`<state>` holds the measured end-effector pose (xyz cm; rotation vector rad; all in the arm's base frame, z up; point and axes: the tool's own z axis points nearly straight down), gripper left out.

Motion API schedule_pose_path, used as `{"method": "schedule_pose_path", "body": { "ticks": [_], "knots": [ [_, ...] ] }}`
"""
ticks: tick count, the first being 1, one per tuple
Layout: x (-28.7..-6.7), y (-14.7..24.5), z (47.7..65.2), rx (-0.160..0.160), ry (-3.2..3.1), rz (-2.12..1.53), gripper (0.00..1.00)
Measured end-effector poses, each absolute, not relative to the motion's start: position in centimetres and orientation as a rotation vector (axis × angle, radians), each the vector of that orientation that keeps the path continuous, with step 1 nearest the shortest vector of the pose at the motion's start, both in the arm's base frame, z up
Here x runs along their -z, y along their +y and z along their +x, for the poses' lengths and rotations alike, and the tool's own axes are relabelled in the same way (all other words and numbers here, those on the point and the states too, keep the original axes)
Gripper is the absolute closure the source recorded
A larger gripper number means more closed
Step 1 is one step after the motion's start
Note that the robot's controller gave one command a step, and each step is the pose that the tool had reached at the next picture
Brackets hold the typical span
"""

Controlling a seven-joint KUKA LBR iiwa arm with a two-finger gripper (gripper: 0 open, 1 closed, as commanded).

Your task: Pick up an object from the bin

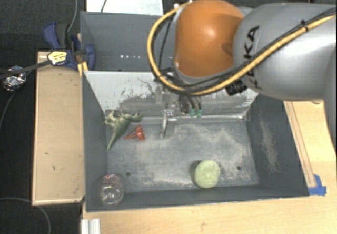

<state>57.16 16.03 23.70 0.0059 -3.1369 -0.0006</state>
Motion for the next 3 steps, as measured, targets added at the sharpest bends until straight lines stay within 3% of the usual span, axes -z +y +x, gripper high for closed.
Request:
{"method": "schedule_pose_path", "body": {
  "ticks": [1, 2, 3],
  "knots": [
    [-24.2, 15.9, 57.3, 0.002, -3.144, 0.001, 0.00],
    [-21.0, 13.2, 57.0, 0.006, -3.147, 0.110, 0.00],
    [-21.1, 10.4, 56.5, -0.002, -3.125, 0.123, 0.00]
  ]
}}
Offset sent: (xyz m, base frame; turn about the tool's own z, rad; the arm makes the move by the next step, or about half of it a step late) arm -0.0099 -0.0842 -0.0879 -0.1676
